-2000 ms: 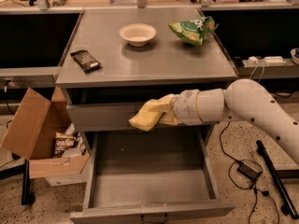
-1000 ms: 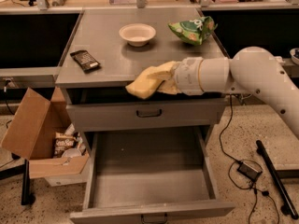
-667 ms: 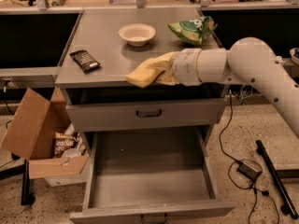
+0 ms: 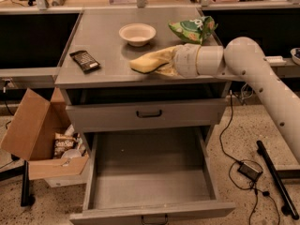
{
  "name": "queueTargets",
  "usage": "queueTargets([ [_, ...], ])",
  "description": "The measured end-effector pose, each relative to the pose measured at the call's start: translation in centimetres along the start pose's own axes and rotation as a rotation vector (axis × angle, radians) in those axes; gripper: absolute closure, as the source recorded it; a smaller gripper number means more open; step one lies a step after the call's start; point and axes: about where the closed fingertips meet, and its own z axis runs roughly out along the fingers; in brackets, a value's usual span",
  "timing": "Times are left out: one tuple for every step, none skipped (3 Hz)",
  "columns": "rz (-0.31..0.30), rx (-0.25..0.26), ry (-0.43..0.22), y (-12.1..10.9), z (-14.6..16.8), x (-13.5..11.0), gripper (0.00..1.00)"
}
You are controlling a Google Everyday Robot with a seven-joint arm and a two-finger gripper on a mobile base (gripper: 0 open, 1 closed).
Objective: Pick sponge from middle drawer and place on counter
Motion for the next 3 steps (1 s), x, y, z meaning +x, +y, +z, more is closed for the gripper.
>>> queueTargets([
  [0.047, 0.062, 0.001, -1.3, 0.6, 1.9, 0.81],
  [0.072, 0.093, -0.003, -2.6, 1.2, 3.2, 0.59],
  [0.097, 0.108, -0.004, -3.3, 1.8, 4.3, 0.35],
])
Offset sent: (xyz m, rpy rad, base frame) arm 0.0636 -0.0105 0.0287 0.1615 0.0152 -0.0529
